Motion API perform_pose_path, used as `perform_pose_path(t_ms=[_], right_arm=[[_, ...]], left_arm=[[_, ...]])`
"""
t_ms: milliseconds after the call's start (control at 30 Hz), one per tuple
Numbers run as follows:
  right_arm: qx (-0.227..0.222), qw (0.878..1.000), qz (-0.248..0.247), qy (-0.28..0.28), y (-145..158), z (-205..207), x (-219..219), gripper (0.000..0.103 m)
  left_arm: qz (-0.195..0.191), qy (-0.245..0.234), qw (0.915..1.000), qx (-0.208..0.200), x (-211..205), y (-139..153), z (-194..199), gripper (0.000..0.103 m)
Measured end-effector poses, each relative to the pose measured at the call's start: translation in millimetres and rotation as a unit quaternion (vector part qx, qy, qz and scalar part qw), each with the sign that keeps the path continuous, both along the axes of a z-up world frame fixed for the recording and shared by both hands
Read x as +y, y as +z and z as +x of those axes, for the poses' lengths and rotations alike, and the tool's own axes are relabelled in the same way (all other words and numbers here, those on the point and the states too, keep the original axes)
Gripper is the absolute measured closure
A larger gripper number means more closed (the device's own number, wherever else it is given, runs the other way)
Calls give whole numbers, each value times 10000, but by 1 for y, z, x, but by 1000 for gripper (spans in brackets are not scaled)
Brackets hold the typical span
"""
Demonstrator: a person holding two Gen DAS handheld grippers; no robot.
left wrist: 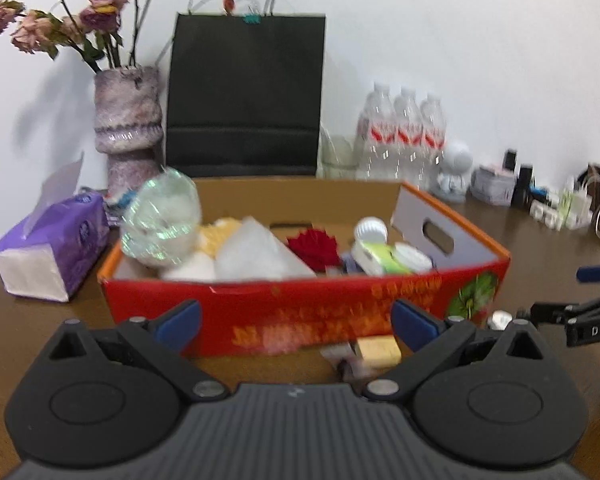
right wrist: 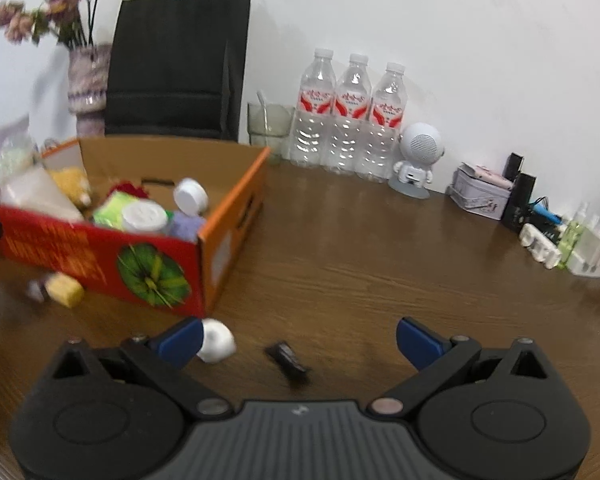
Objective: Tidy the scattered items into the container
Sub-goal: 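Grasp the black wrapper with the right tool while the left tool grasps a clear packet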
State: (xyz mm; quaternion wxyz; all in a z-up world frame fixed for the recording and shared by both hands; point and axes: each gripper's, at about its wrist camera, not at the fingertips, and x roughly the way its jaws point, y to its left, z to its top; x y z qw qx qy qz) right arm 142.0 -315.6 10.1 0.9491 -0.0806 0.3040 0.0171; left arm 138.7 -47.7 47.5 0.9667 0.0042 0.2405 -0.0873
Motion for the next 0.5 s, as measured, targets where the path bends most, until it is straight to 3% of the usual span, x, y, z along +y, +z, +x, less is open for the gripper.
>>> perform_pose_path(t_ms=[133,267,500], right_arm=[[107,9999,-68,-110,-7,2,-8,11],[173,9997,88,-142,-10,6,-16,19],[310,9994,159,-18,-20,12,-10,50]], left_arm=[[157,154,9994,261,-9,-13,5,3],[-11,254,9987,452,-10,-19,11,8],[-22,319,9974,639,-17,-26,15,28]])
